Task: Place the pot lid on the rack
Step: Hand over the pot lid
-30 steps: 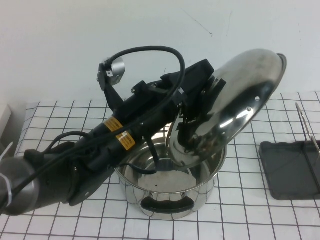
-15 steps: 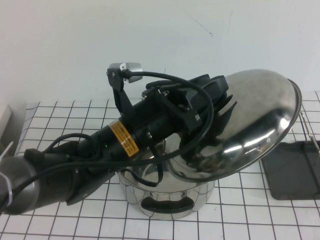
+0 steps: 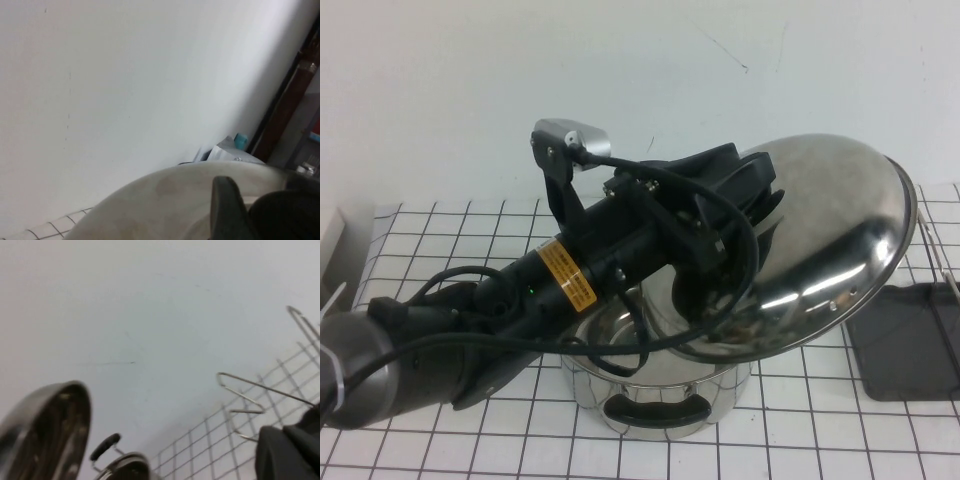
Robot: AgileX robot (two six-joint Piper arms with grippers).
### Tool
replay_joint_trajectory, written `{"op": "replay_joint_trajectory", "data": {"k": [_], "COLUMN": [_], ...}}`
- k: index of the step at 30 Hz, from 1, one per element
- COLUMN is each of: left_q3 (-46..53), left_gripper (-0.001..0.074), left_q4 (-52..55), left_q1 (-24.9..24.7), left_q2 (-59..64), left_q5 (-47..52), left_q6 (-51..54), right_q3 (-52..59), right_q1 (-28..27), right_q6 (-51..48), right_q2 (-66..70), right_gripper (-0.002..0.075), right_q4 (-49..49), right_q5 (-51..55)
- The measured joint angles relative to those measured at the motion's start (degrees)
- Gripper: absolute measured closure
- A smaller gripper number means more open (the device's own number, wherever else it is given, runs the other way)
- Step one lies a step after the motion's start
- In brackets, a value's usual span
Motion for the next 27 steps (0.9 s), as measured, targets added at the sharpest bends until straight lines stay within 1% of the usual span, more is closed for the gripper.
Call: {"op": "replay_joint_trajectory", "data": {"k": [3, 6, 9, 11, 13, 14, 17, 22, 27], "left_q3": [0.0, 0.0, 0.0, 0.0, 0.0, 0.0, 0.0, 0.0, 0.0], "left_gripper": [0.0417, 0.0417, 0.0417, 0.0417, 0.0417, 0.0417, 0.0417, 0.0417, 0.0417], "left_q4": [-0.12, -0.51, -1.01, -1.13, -1.48, -1.69, -2.44, -3.89, -4.34], "left_q1": [0.0, 0.0, 0.0, 0.0, 0.0, 0.0, 0.0, 0.0, 0.0], "left_q2": [0.0, 0.0, 0.0, 0.0, 0.0, 0.0, 0.0, 0.0, 0.0], "left_q5": [0.0, 0.0, 0.0, 0.0, 0.0, 0.0, 0.0, 0.0, 0.0], "left_q6": [3.35, 4.61, 4.95, 5.09, 5.09, 5.09, 3.43, 1.68, 0.32], "right_q3": [-4.8, -8.66, -11.29, -12.51, -13.36, -13.83, -14.43, -14.43, -14.55], "right_q1": [5.97, 13.02, 19.86, 23.31, 25.59, 26.14, 26.81, 26.8, 26.8], "right_q6": [-0.13, -0.13, -0.13, -0.13, 0.8, 1.62, 5.93, 13.3, 17.6], "right_q2": [3.04, 8.99, 17.08, 22.88, 28.68, 30.93, 38.64, 51.33, 60.27], "right_gripper": [0.0726, 0.0683, 0.0579, 0.048, 0.0386, 0.0347, 0.029, 0.0269, 0.0268], "right_q4": [-2.05, -4.32, -5.31, -5.6, -5.85, -6.02, -7.43, -8.47, -8.7], "right_q5": [-1.08, -6.02, -14.92, -22.06, -28.97, -31.34, -39.08, -53.05, -64.67]}}
